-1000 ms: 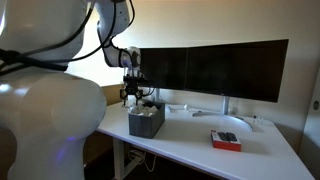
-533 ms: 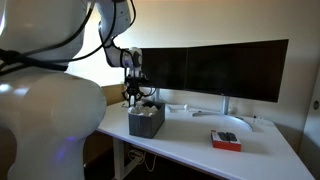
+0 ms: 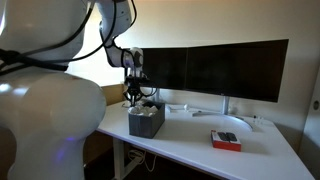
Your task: Put the shirts inside the basket
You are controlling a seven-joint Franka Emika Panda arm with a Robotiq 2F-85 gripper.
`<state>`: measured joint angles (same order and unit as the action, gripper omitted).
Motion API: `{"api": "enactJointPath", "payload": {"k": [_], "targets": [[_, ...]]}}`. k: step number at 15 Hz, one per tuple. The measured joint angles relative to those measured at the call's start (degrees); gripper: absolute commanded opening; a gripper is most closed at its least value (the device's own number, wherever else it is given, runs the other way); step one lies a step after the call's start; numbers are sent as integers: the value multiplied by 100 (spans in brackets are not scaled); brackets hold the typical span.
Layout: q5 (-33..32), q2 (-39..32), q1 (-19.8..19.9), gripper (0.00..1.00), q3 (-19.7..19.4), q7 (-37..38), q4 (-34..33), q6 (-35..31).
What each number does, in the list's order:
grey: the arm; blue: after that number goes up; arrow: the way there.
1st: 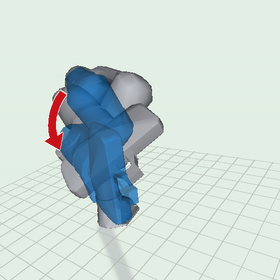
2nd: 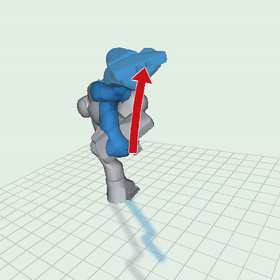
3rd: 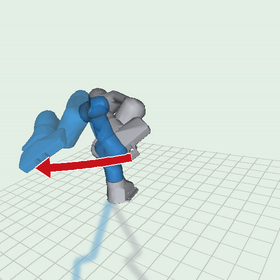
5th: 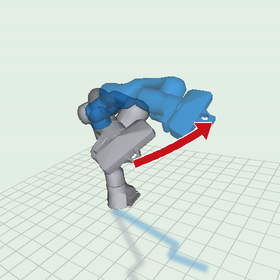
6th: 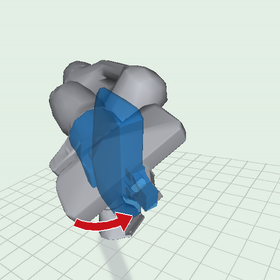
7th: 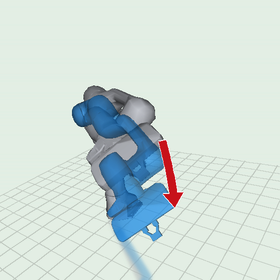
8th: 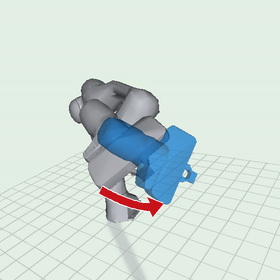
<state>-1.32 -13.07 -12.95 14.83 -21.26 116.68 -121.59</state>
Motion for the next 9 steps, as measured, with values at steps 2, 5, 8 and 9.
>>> {"api": "enactJointPath", "payload": {"k": [2, 5, 8, 9], "targets": [[-6, 9, 2, 11, -23, 0, -21, -1], [-92, 113, 8, 10, -136, 8, -94, -4], [-397, 294, 29, 10, -323, 109, -193, -4], [-544, 344, 43, 10, -390, 184, -219, -4]]}}
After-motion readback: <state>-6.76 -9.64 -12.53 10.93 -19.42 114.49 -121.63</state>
